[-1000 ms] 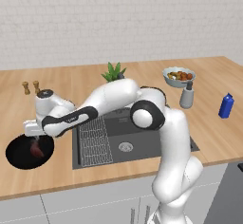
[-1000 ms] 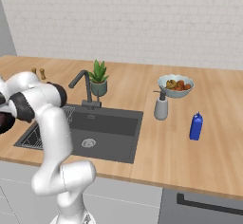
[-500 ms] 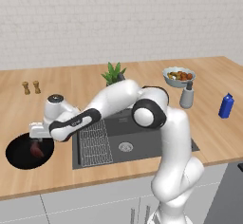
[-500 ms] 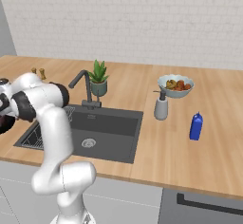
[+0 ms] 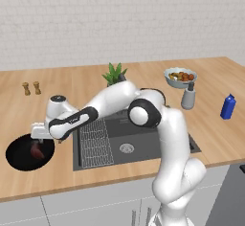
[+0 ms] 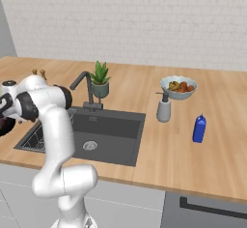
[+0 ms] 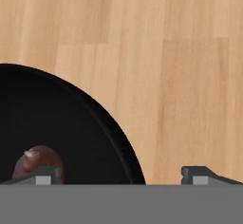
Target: Pick the potato from the sink and place it in the bowl. Then pick the bowl and place it in the microwave. Then close the microwave door and press the start button.
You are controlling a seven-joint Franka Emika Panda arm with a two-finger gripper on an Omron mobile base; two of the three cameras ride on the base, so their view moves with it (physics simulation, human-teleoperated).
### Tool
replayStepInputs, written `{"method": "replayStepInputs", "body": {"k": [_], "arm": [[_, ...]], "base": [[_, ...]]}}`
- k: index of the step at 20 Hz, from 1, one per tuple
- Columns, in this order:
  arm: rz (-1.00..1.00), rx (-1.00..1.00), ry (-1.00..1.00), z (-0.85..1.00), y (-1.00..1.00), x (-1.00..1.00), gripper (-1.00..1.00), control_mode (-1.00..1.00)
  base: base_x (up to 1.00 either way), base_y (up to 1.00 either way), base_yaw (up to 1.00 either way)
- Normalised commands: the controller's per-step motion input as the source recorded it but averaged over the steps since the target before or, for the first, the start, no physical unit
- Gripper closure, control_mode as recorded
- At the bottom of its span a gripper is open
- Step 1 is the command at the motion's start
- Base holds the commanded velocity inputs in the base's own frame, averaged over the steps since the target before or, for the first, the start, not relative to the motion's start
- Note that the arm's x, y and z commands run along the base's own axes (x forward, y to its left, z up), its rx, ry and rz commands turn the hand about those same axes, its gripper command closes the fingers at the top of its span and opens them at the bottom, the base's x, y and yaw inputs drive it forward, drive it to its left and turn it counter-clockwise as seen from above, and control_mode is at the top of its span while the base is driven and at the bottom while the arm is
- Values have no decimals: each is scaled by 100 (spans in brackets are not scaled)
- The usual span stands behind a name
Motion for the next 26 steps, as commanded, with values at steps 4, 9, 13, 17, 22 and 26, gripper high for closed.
{"method": "replayStepInputs", "body": {"k": [4,9,13,17,22,26], "arm": [[0,0,0,-28,28,1,-100,-100],[0,0,1,-35,28,3,-100,-100],[0,0,1,-35,17,0,-100,-100],[0,0,0,-23,0,0,-100,-100],[0,0,2,-31,15,0,100,-100],[0,0,1,-28,11,0,100,-100]], "base": [[0,0,0],[0,0,0],[0,0,0],[0,0,0],[0,0,0],[0,0,0]]}}
